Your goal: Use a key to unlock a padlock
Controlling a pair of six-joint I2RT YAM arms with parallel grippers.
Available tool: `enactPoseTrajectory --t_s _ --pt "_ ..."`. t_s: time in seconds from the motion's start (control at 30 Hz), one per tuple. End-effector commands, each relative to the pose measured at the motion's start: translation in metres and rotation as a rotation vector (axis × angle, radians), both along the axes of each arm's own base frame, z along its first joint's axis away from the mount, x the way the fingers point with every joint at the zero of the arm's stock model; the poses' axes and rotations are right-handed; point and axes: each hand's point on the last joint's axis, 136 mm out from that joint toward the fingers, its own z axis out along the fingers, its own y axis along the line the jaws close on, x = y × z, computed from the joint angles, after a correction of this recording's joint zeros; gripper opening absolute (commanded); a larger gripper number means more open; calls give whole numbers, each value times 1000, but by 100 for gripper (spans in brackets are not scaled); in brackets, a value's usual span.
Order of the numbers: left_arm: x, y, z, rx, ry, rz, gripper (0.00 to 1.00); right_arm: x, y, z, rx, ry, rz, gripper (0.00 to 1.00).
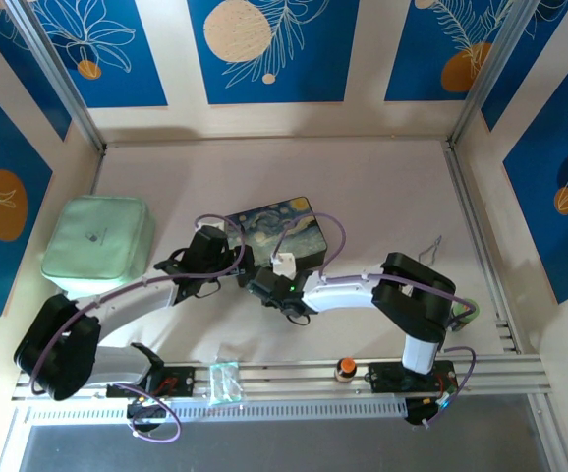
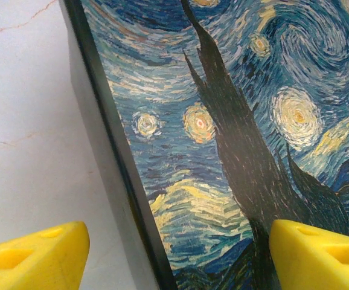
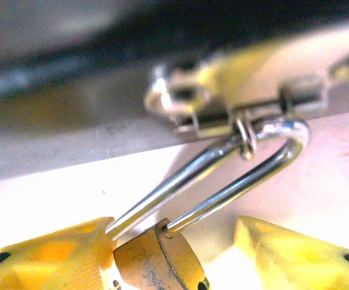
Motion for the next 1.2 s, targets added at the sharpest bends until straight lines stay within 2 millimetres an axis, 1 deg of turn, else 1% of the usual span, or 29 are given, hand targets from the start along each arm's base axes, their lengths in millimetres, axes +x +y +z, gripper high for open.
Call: enactPoseTrajectory --t_s 0.0,0.07,0.13,0.23,0.3,0.37,0.47,0.6,0.73,0.93,1.03,1.1,1.17 --pt "-2 10 -16 42 40 8 78 -12 -23 -10 -43 31 -29 53" --pt "-2 10 -17 39 40 8 78 -15 -26 -14 -31 44 -30 53" --pt "-2 8 -17 30 37 8 77 -15 -26 -16 -23 37 -21 52" --pt "-1 7 -17 28 38 3 77 -12 -16 -14 38 31 14 47" --pt "-1 6 -16 26 39 1 77 -13 -7 -10 94 29 45 45" --pt "-1 6 -15 23 39 -1 77 -14 -4 -7 142 27 54 43" --pt "-2 5 -15 21 37 -3 77 -15 -5 -7 171 29 56 39" --pt "-1 4 -14 15 36 -5 77 -17 -11 -14 184 60 32 36" --pt "-1 5 -15 18 37 -5 76 -21 -18 -18 197 80 -3 29" --pt "1 3 -15 15 36 -3 76 -23 -24 -23 254 102 -69 23" --pt "1 3 -15 17 38 -5 76 -25 -25 -26 262 113 -85 20" --pt "2 3 -15 17 36 -5 76 -26 -26 -28 275 119 -90 16" --pt "1 3 -16 16 38 -4 76 -27 -27 -32 283 128 -99 15"
